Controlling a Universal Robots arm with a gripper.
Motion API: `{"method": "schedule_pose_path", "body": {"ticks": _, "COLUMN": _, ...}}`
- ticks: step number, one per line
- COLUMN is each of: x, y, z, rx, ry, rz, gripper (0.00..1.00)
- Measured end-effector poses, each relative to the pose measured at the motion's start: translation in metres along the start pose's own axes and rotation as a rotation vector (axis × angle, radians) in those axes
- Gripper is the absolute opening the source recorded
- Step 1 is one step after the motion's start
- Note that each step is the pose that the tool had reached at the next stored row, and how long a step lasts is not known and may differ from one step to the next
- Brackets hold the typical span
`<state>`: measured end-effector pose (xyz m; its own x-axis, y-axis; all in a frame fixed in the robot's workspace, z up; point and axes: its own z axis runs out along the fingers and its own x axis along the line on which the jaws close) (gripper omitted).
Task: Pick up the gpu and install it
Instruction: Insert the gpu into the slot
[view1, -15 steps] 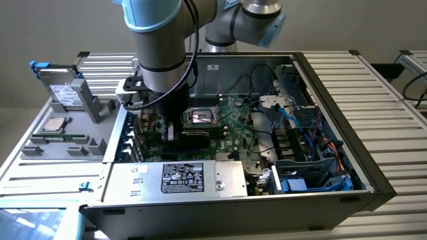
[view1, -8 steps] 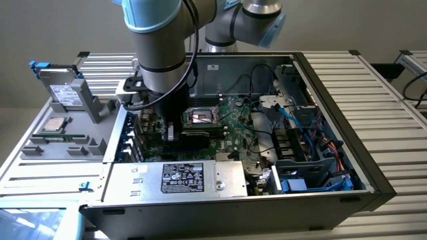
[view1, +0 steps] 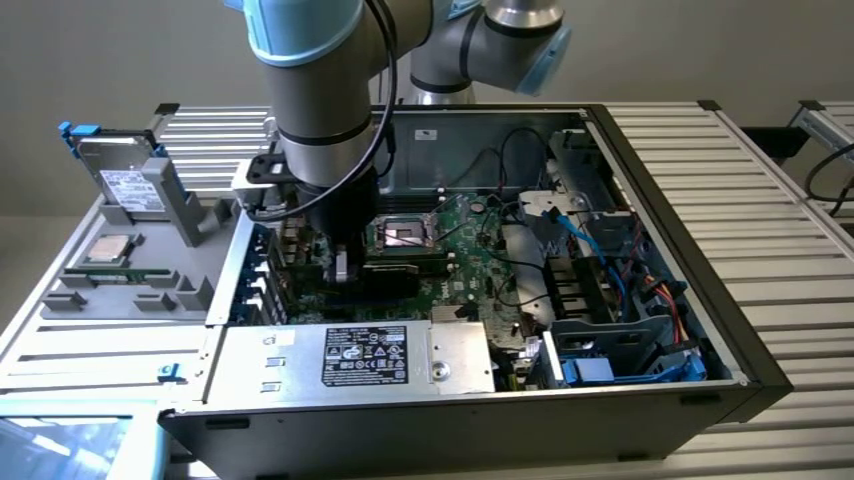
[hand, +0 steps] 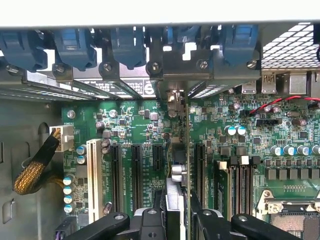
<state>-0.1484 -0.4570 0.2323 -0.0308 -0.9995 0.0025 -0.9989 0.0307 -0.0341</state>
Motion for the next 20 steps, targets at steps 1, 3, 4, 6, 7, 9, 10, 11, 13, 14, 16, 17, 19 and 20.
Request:
{"method": "schedule_pose_path", "body": {"ticks": 1, "x": 0.0000, "y": 0.0000, "z": 0.0002, "rx": 0.0000, "ry": 0.0000, "rz": 0.000, "gripper": 0.29}}
{"method": "schedule_pose_path", "body": {"ticks": 3, "x": 0.0000, "y": 0.0004, "z": 0.0008, "rx": 0.0009, "ry": -0.0001, "rz": 0.000, "gripper": 0.29}}
{"method": "schedule_pose_path", "body": {"ticks": 4, "x": 0.0000, "y": 0.0004, "z": 0.0009, "rx": 0.0008, "ry": 0.0001, "rz": 0.000, "gripper": 0.29}}
{"method": "schedule_pose_path", "body": {"ticks": 6, "x": 0.0000, "y": 0.0005, "z": 0.0012, "rx": 0.0009, "ry": 0.0000, "rz": 0.000, "gripper": 0.29}}
{"method": "schedule_pose_path", "body": {"ticks": 7, "x": 0.0000, "y": 0.0005, "z": 0.0013, "rx": 0.0010, "ry": 0.0000, "rz": 0.000, "gripper": 0.29}}
{"method": "schedule_pose_path", "body": {"ticks": 9, "x": 0.0000, "y": 0.0005, "z": 0.0014, "rx": 0.0009, "ry": 0.0000, "rz": 0.000, "gripper": 0.29}}
{"method": "schedule_pose_path", "body": {"ticks": 10, "x": 0.0000, "y": 0.0005, "z": 0.0016, "rx": 0.0009, "ry": 0.0000, "rz": 0.000, "gripper": 0.29}}
{"method": "schedule_pose_path", "body": {"ticks": 11, "x": 0.0000, "y": 0.0007, "z": 0.0020, "rx": 0.0016, "ry": -0.0002, "rz": 0.000, "gripper": 0.29}}
{"method": "schedule_pose_path", "body": {"ticks": 13, "x": 0.0000, "y": 0.0008, "z": 0.0022, "rx": 0.0019, "ry": 0.0000, "rz": 0.000, "gripper": 0.29}}
{"method": "schedule_pose_path", "body": {"ticks": 14, "x": 0.0000, "y": 0.0007, "z": 0.0023, "rx": 0.0019, "ry": 0.0000, "rz": 0.000, "gripper": 0.29}}
{"method": "schedule_pose_path", "body": {"ticks": 16, "x": 0.0000, "y": 0.0008, "z": 0.0024, "rx": 0.0020, "ry": -0.0002, "rz": 0.000, "gripper": 0.29}}
{"method": "schedule_pose_path", "body": {"ticks": 17, "x": 0.0000, "y": 0.0008, "z": 0.0024, "rx": 0.0021, "ry": -0.0001, "rz": 0.000, "gripper": 0.29}}
{"method": "schedule_pose_path", "body": {"ticks": 19, "x": 0.0000, "y": 0.0008, "z": 0.0024, "rx": 0.0021, "ry": -0.0002, "rz": 0.000, "gripper": 0.29}}
{"method": "schedule_pose_path", "body": {"ticks": 20, "x": 0.0000, "y": 0.0007, "z": 0.0024, "rx": 0.0021, "ry": -0.0002, "rz": 0.000, "gripper": 0.29}}
